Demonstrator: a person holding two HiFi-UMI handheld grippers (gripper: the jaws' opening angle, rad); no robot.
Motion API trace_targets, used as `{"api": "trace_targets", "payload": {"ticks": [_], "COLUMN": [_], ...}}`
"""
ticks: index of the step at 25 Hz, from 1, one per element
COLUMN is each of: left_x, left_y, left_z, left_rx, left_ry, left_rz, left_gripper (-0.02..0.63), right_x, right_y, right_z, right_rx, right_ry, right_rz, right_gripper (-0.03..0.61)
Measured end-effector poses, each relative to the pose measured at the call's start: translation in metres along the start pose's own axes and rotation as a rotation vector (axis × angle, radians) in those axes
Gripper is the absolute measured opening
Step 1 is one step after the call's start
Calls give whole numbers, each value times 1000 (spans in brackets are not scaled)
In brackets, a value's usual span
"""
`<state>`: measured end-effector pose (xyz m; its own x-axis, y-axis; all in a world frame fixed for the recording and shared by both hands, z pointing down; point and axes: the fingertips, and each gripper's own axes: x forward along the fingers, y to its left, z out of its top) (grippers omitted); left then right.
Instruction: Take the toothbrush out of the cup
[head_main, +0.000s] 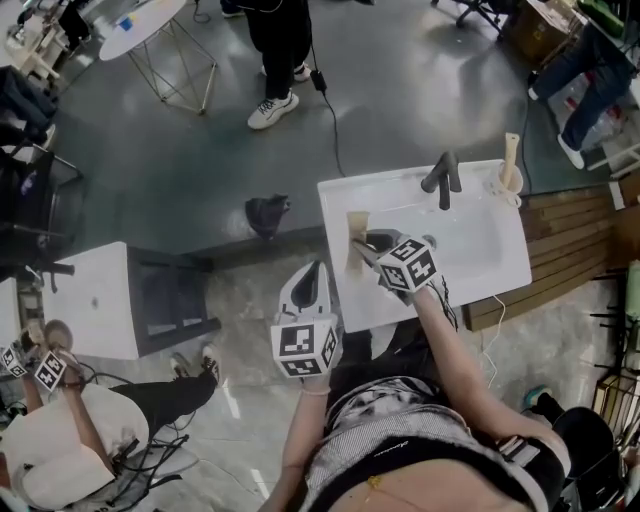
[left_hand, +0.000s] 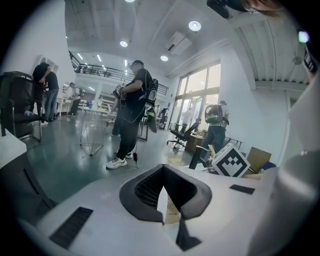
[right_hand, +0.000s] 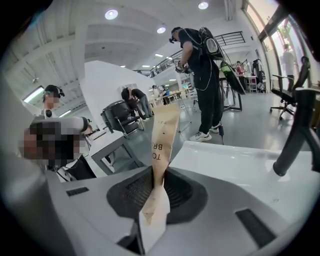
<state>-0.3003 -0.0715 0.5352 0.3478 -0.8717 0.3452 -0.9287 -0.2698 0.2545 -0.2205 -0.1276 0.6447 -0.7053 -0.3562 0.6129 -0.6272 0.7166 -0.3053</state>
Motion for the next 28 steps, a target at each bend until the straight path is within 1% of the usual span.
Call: {"api": "trace_targets", "payload": {"ticks": [5,11,17,22,28], "left_x": [-1,-4,-5,-5,-5], "left_y": [0,3,5,5,7], "left_z": [-3,-6,-6,-7,-9], "left_rx": [-3,-8,-12,-16,-15], "left_ry": [2,6,6,11,14], "left_rz": [0,7,12,11,17], "left_gripper": [0,0,0,0,0], "right_x": [10,21,29,37,45], "right_y": [-6,-7,-16,-19,-23], "right_z": [-8,-24,-40,-52,-60], "right_rx": [57,54,87,86,173], "right_ry": [9,76,119,152,134], "right_rz": [5,-10,-57,-84,-96], "right_gripper": [112,112,112,112,112]}}
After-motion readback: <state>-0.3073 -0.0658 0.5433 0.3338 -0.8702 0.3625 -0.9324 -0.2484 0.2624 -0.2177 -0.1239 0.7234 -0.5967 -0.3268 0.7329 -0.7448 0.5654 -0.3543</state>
